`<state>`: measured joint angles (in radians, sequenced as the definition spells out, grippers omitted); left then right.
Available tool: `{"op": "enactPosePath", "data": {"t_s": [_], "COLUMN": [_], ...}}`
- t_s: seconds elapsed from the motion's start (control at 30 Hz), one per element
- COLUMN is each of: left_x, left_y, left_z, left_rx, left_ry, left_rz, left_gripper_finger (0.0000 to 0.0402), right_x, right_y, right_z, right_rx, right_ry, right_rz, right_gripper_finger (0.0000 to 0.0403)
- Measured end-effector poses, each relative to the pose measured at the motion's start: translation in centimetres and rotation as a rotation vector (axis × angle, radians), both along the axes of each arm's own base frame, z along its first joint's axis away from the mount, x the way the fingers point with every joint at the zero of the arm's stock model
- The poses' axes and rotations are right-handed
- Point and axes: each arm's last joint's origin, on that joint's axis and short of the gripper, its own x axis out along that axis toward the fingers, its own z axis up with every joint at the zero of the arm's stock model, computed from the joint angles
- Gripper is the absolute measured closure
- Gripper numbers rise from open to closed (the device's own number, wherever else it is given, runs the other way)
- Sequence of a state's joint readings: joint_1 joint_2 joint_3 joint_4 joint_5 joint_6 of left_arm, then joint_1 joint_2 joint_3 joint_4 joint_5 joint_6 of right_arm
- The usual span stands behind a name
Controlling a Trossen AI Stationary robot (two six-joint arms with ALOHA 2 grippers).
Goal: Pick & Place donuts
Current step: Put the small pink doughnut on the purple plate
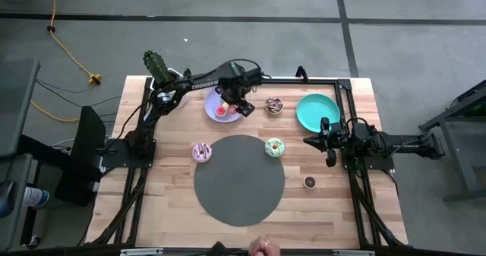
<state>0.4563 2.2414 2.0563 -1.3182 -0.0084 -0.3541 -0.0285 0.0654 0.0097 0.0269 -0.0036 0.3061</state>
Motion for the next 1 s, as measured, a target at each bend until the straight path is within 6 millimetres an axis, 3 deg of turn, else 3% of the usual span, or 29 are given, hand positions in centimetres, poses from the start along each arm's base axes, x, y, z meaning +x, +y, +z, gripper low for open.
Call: {"op": "enactPosePath", "data": {"t_s": [0.3, 0.67, 1.0], "left_x": [-0.7, 0.0, 0.2], "left_y": [2.7, 3.0, 3.2], "left_z": [-1.0, -1.4, -1.7], "left_rx": [-0.002, 0.084, 0.147], "left_ry": [-0.012, -0.023, -0.005], "left_rz": [-0.172, -0.659, -0.966], "left_gripper_finger": [0.0182, 0.0182, 0.0182], "right_x": [0.0, 0.0, 0.0], "right_y": [0.0, 0.0, 0.0], "right_z": [0.0, 0.0, 0.0], "right_rx": [0.000, 0.000, 0.000], "right_ry": [0.000, 0.000, 0.000], "right_rz": [0.000, 0.000, 0.000], "right_gripper_finger": [0.0402, 0.0402, 0.0402]}}
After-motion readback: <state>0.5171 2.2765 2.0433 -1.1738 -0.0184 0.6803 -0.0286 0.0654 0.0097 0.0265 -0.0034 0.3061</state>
